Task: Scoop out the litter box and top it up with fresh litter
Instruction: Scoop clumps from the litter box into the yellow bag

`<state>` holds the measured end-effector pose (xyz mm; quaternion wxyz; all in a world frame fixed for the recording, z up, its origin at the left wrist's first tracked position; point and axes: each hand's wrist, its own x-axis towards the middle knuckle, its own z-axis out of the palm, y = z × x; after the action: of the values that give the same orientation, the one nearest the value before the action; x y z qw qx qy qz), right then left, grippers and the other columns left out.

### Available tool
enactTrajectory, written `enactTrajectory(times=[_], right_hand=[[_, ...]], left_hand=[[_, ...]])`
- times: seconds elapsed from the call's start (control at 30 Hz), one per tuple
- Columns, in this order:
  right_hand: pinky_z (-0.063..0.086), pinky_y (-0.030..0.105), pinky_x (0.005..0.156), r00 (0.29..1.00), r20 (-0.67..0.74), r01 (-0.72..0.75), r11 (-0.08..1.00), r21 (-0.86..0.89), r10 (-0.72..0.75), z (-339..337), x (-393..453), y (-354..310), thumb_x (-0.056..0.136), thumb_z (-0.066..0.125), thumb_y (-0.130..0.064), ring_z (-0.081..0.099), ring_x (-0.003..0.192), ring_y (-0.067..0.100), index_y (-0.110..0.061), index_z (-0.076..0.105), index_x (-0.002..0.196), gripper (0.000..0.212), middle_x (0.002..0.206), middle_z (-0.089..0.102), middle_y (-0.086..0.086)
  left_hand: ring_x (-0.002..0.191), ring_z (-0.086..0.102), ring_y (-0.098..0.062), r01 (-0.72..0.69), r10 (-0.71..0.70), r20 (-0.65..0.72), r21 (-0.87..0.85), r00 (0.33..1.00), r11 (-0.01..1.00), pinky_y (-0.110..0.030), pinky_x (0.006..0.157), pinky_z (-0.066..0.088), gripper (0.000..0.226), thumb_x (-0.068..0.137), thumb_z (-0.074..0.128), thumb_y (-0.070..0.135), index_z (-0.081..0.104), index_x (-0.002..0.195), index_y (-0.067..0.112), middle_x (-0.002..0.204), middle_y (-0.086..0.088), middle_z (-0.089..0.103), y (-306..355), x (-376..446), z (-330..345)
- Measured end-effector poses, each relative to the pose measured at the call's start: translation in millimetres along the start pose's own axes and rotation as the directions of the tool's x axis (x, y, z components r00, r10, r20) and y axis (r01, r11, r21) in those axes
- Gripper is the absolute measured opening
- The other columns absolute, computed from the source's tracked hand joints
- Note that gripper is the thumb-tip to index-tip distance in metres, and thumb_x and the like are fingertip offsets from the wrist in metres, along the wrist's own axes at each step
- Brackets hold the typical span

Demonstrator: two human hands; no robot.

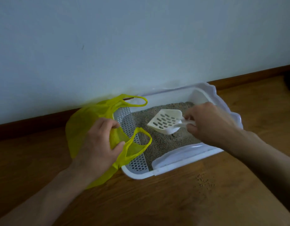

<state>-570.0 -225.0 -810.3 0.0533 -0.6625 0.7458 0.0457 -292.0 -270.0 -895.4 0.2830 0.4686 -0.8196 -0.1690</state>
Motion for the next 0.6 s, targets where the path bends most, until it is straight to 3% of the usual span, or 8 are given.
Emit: enactTrajectory(times=[0.07, 0.2, 0.27, 0.37, 0.5, 0.6], right_hand=[[0.055, 0.030, 0.051, 0.995, 0.076, -0.061, 0.998, -0.018, 0.062, 2.4, -0.3, 17.3, 0.087, 0.062, -0.021, 0.061, 0.059, 0.012, -0.021, 0.072, 0.090, 0.010, 0.069, 0.065, -0.003], [0.060, 0.039, 0.066, 0.984, 0.129, -0.122, 0.992, -0.037, 0.125, 6.2, 0.6, 38.2, 0.085, 0.066, -0.021, 0.064, 0.071, 0.014, -0.028, 0.068, 0.101, 0.018, 0.084, 0.066, -0.005], [0.059, 0.040, 0.068, 0.980, 0.152, -0.124, 0.990, -0.059, 0.132, 7.4, 2.6, 42.9, 0.083, 0.067, -0.020, 0.063, 0.070, 0.014, -0.028, 0.067, 0.101, 0.019, 0.083, 0.063, -0.006], [0.059, 0.040, 0.071, 0.965, 0.221, -0.118, 0.987, -0.109, 0.140, 9.0, 8.1, 43.9, 0.081, 0.071, -0.019, 0.064, 0.073, 0.016, -0.025, 0.066, 0.098, 0.019, 0.086, 0.064, -0.003], [0.058, 0.033, 0.063, 0.953, 0.279, -0.070, 0.981, -0.182, 0.120, 13.8, 15.2, 38.6, 0.080, 0.068, -0.015, 0.063, 0.070, 0.015, -0.021, 0.064, 0.086, 0.010, 0.080, 0.061, -0.003], [0.048, 0.026, 0.051, 0.955, 0.265, -0.069, 0.971, -0.228, 0.131, 17.6, 15.1, 34.3, 0.085, 0.065, -0.014, 0.059, 0.068, 0.013, -0.022, 0.058, 0.082, 0.011, 0.080, 0.057, -0.003]], left_hand=[[0.091, 0.047, -0.004, -0.008, 0.008, -0.002, -0.007, 1.000, 1.000, -0.010, 0.083, 0.031, 0.050, 0.062, 0.090, 0.008, 0.061, 0.102, 0.012, 0.101, 0.000, 0.058, 2.0, 1.5, 3.7], [0.089, 0.048, -0.005, -0.015, 0.015, 0.007, -0.023, 1.000, 1.000, -0.013, 0.080, 0.034, 0.050, 0.062, 0.090, 0.009, 0.061, 0.102, 0.013, 0.100, 0.003, 0.056, 5.4, 3.8, 13.2], [0.090, 0.051, -0.010, -0.008, 0.008, 0.019, -0.026, 1.000, 1.000, -0.018, 0.080, 0.038, 0.049, 0.064, 0.089, 0.010, 0.060, 0.103, 0.015, 0.101, 0.003, 0.056, 6.5, 4.5, 17.9], [0.088, 0.045, -0.003, -0.015, 0.017, 0.045, -0.034, 0.999, 0.999, -0.014, 0.079, 0.035, 0.047, 0.067, 0.088, 0.012, 0.060, 0.105, 0.015, 0.102, 0.005, 0.053, 8.8, 6.1, 22.9], [0.085, 0.038, 0.003, -0.021, 0.023, 0.050, -0.034, 0.998, 0.999, -0.011, 0.077, 0.031, 0.047, 0.067, 0.088, 0.012, 0.060, 0.105, 0.015, 0.102, 0.006, 0.052, 9.9, 7.1, 24.9], [0.085, 0.040, 0.001, -0.010, 0.012, 0.053, -0.040, 0.999, 0.999, -0.012, 0.077, 0.033, 0.047, 0.067, 0.087, 0.012, 0.060, 0.105, 0.015, 0.102, 0.006, 0.053, 7.3, 5.7, 25.5]])
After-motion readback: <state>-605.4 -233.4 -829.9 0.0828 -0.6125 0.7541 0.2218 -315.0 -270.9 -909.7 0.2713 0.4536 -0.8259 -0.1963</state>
